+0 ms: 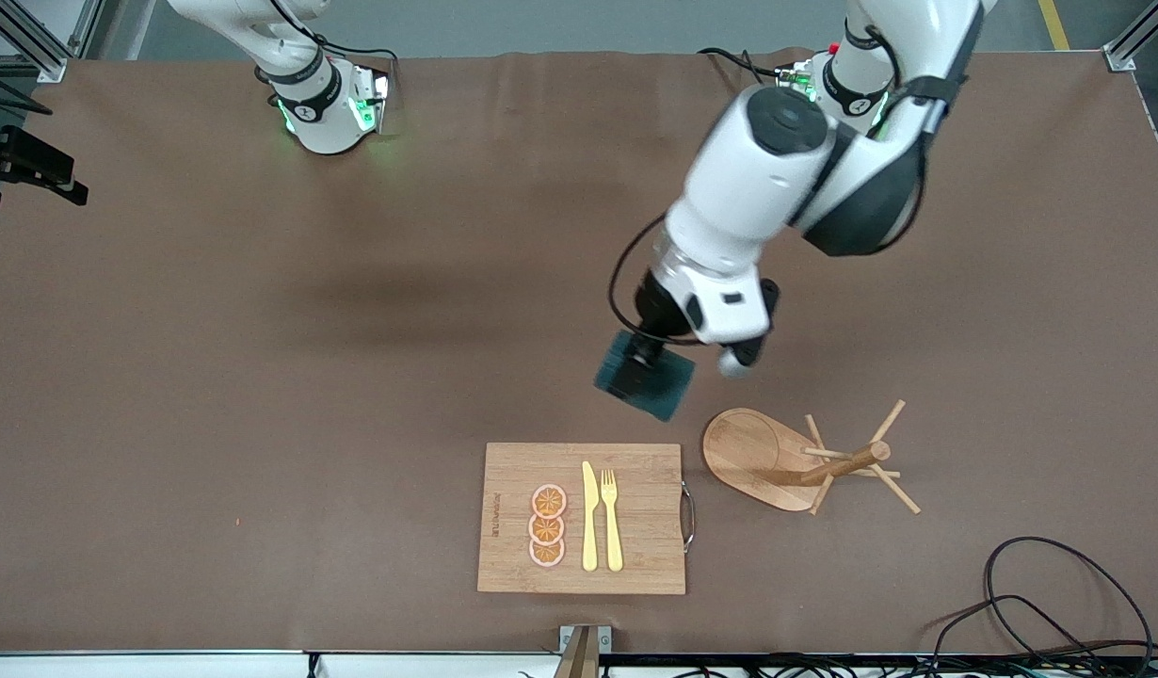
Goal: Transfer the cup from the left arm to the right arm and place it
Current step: 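Lift the teal mug off the stand's peg with the left gripper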
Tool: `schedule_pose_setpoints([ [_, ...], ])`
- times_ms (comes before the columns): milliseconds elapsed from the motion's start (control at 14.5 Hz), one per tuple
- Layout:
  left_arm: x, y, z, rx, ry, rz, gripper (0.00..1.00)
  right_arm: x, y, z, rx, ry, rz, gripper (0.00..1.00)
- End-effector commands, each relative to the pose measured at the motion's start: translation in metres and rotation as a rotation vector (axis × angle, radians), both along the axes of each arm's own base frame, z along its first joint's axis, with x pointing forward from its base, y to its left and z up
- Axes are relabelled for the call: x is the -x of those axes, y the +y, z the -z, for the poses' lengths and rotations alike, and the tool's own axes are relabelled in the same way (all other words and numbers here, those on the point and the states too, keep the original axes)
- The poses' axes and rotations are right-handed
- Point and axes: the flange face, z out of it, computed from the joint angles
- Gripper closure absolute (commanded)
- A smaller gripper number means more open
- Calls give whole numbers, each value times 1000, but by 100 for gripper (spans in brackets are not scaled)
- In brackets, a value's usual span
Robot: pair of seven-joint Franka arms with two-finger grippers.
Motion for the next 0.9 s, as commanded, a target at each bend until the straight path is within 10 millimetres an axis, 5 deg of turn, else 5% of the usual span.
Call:
schedule_pose_setpoints([
  [0,35,-36,-4,-109,-110,61,37,6,-3,-3,2,-3,-3,0],
  [208,76,-81,6,-234,-241,154,37,6,-3,-3,2,-3,-3,0],
  [415,118,-128,37,-360,-385,243,37,6,-4,-3,2,-3,-2,0],
  [830,191,-191,147,-571,-668,387,47,5,-4,-3,4,-4,-3,0],
])
